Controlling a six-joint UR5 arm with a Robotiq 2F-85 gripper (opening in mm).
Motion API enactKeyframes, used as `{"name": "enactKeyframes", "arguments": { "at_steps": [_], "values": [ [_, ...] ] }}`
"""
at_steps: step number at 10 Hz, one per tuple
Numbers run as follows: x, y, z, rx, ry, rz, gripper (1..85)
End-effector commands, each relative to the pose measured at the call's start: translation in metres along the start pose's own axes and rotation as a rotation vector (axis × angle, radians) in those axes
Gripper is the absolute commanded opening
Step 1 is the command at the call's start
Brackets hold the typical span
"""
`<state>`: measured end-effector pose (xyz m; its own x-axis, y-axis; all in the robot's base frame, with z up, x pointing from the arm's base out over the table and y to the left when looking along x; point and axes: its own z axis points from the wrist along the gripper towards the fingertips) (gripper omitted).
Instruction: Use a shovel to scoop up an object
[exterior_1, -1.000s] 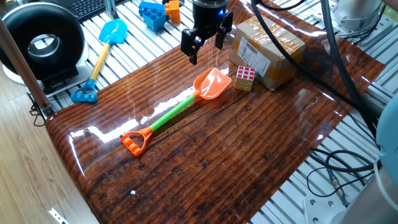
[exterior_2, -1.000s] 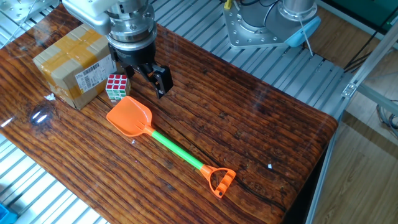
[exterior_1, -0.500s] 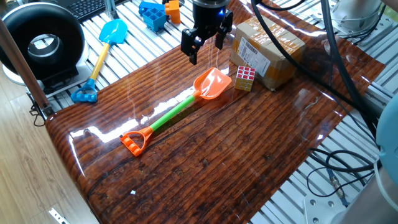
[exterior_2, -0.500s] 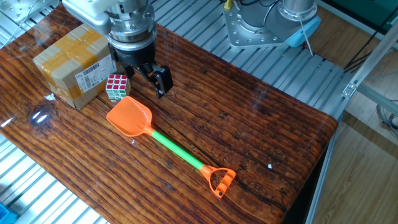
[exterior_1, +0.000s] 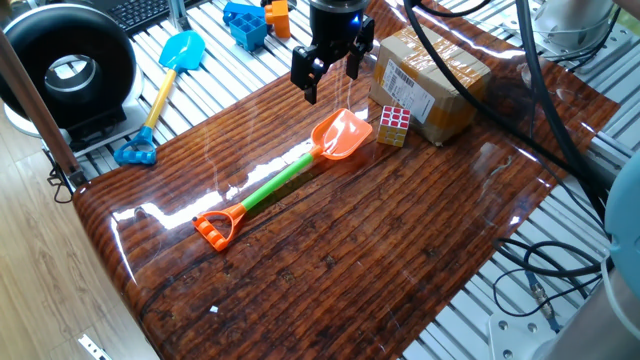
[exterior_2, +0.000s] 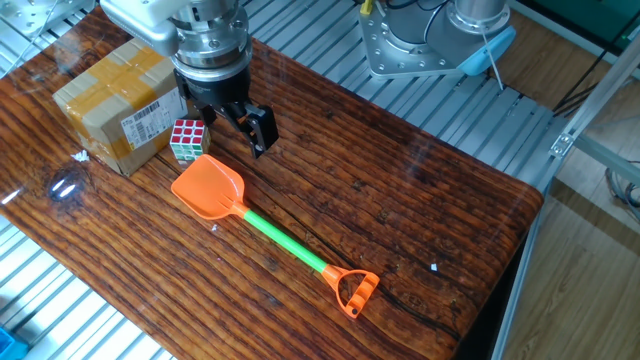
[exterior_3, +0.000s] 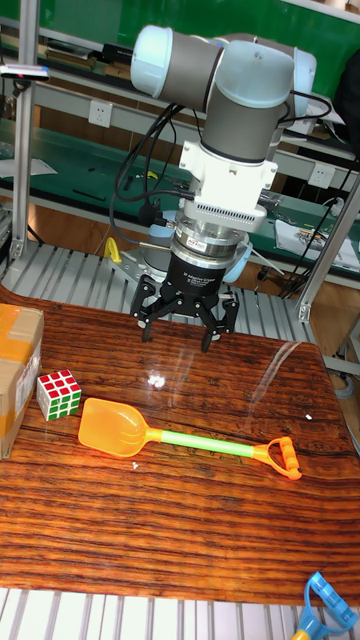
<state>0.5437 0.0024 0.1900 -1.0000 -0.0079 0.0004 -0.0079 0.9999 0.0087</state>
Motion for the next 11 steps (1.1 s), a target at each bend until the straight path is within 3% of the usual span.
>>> {"name": "enactKeyframes", "arguments": {
  "at_steps": [1, 9, 11],
  "values": [
    [0.0545, 0.0126, -0.0056, -0.016, 0.215, 0.223, 1.0],
    [0.0549, 0.0167, -0.0023, -0.024, 0.219, 0.227, 1.0],
    [0.0506, 0.0102, -0.0018, -0.001, 0.199, 0.215, 1.0]
  ]
}}
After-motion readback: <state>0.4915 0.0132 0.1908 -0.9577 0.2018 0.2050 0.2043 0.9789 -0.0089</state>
